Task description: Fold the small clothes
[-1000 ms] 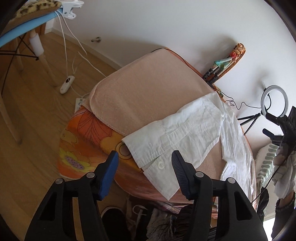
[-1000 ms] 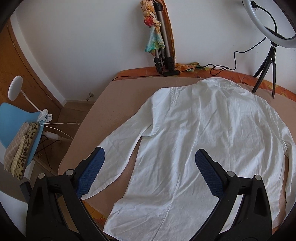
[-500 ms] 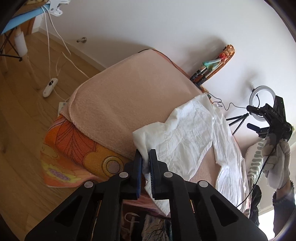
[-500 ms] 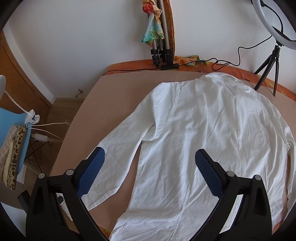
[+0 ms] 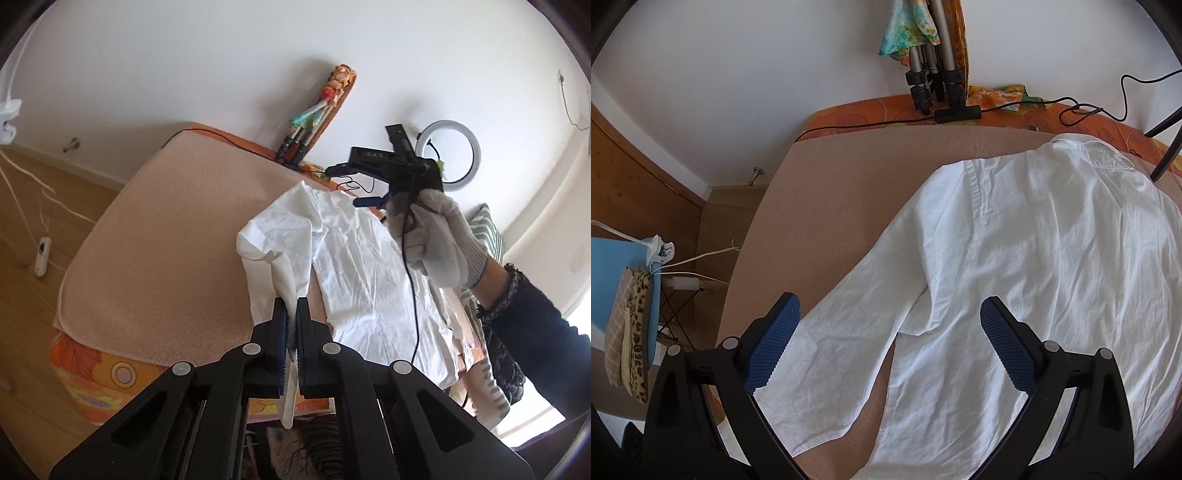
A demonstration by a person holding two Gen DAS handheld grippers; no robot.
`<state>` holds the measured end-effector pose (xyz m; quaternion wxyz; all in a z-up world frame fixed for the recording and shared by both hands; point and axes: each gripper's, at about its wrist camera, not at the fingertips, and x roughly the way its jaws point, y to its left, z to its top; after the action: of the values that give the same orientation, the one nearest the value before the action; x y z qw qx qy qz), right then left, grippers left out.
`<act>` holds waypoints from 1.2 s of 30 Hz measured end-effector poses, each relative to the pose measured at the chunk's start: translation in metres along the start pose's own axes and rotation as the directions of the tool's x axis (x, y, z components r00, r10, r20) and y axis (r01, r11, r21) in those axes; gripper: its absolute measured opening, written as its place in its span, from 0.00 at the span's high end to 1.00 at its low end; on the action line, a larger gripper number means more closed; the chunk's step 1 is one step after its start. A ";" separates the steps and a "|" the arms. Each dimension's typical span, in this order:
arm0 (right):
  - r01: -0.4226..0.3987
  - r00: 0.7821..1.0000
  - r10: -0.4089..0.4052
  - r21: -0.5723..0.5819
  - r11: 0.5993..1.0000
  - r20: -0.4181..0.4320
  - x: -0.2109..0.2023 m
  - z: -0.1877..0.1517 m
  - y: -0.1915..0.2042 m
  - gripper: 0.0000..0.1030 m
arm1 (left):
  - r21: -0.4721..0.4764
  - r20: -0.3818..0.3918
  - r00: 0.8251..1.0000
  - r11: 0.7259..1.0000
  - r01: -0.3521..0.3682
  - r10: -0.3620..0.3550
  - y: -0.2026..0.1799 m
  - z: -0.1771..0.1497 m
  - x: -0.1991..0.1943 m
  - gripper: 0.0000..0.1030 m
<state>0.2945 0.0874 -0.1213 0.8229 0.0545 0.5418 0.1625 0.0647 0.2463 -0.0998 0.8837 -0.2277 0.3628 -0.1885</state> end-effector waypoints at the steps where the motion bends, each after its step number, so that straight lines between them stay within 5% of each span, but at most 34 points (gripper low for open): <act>1: -0.007 1.000 0.007 0.000 1.000 -0.011 0.007 0.005 0.001 0.02 | 0.014 -0.017 1.000 1.000 0.020 -0.020 -0.008 0.003 0.000 0.97; 7: -0.064 0.994 0.064 0.003 0.998 -0.093 0.043 0.021 0.011 0.02 | 0.119 -0.100 0.991 0.987 0.105 -0.093 -0.067 -0.003 0.017 0.97; 16: -0.015 0.979 -0.004 -0.095 0.995 -0.205 0.076 0.030 0.022 0.12 | 0.215 -0.195 0.965 0.952 0.216 -0.174 -0.128 -0.039 0.045 0.97; 20: 0.021 0.972 -0.059 -0.166 0.986 -0.227 0.079 0.030 0.026 0.12 | 0.262 -0.270 0.953 0.941 0.213 -0.140 -0.146 -0.058 0.065 0.97; 22: 0.078 0.968 -0.129 -0.231 0.970 -0.215 0.081 0.028 0.028 0.20 | 0.266 -0.294 0.948 0.942 0.207 -0.125 -0.146 -0.067 0.071 0.97; 24: 0.144 0.958 -0.204 -0.275 0.951 -0.204 0.082 0.026 0.024 0.44 | 0.276 -0.301 0.948 0.942 0.192 -0.105 -0.143 -0.072 0.073 0.97; 29: 0.150 0.955 -0.202 -0.234 0.961 -0.216 0.068 0.026 -0.010 0.90 | 0.310 -0.295 0.953 0.937 0.160 -0.065 -0.141 -0.075 0.073 0.97; 36: 0.055 0.984 -0.082 -0.167 0.984 -0.157 0.029 0.028 -0.052 0.93 | 0.358 -0.310 0.950 0.923 0.144 -0.028 -0.153 -0.093 0.088 0.97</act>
<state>0.3418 0.0505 -0.1492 0.7824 -0.0450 0.5940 0.1814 0.0298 0.0519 -0.1252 0.8366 -0.0387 0.4388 -0.3258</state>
